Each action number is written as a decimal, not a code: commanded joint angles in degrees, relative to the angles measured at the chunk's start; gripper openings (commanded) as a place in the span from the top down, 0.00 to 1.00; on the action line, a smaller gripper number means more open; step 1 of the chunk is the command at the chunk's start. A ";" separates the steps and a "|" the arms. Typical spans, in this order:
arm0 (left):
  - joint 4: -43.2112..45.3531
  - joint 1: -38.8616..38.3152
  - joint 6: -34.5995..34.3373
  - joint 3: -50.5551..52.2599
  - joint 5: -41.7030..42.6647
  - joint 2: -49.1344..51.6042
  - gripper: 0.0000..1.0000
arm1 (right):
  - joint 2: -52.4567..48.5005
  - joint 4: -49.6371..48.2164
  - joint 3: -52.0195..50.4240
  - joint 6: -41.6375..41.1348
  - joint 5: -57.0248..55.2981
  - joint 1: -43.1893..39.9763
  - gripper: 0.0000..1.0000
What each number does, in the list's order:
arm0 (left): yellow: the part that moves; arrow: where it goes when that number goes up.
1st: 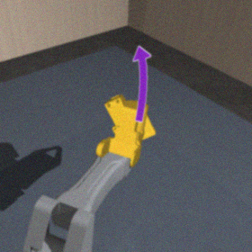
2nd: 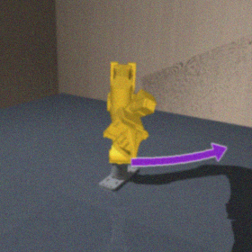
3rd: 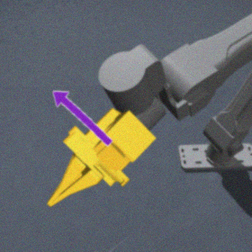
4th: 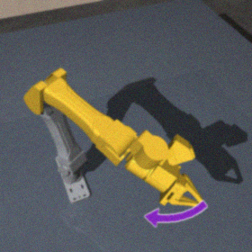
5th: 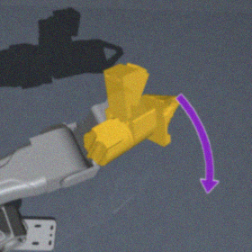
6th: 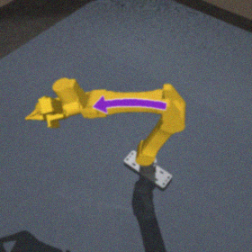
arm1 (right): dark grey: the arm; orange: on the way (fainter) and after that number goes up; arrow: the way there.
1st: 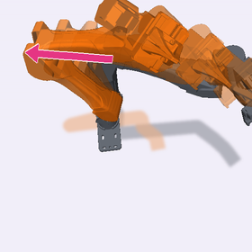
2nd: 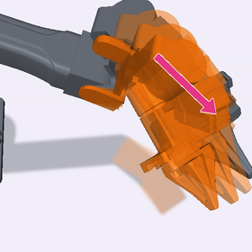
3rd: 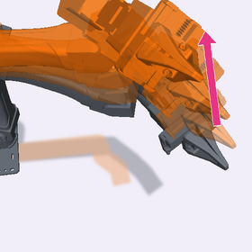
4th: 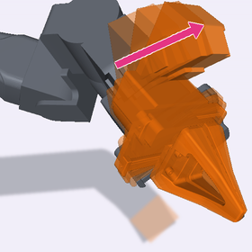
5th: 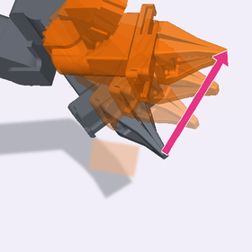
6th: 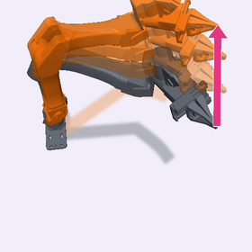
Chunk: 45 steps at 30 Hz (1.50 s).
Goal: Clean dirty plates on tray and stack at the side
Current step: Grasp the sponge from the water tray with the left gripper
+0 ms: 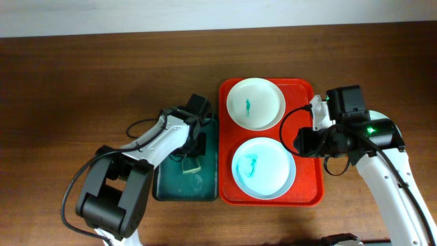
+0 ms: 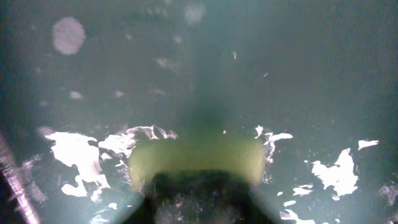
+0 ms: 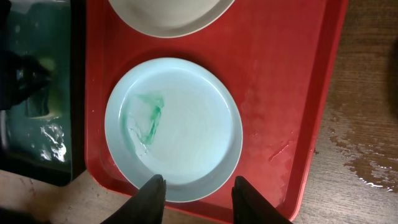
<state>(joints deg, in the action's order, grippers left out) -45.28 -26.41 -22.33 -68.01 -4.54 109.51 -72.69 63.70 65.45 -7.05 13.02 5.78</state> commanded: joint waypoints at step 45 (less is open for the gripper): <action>-22.71 -0.07 7.87 -16.55 1.84 -5.40 1.00 | -9.07 -1.36 -6.54 -6.73 -2.08 -4.79 0.80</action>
<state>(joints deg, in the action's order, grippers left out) -68.14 -26.57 -15.35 -84.88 -1.43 105.10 -81.41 62.37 59.64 -14.76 10.15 1.15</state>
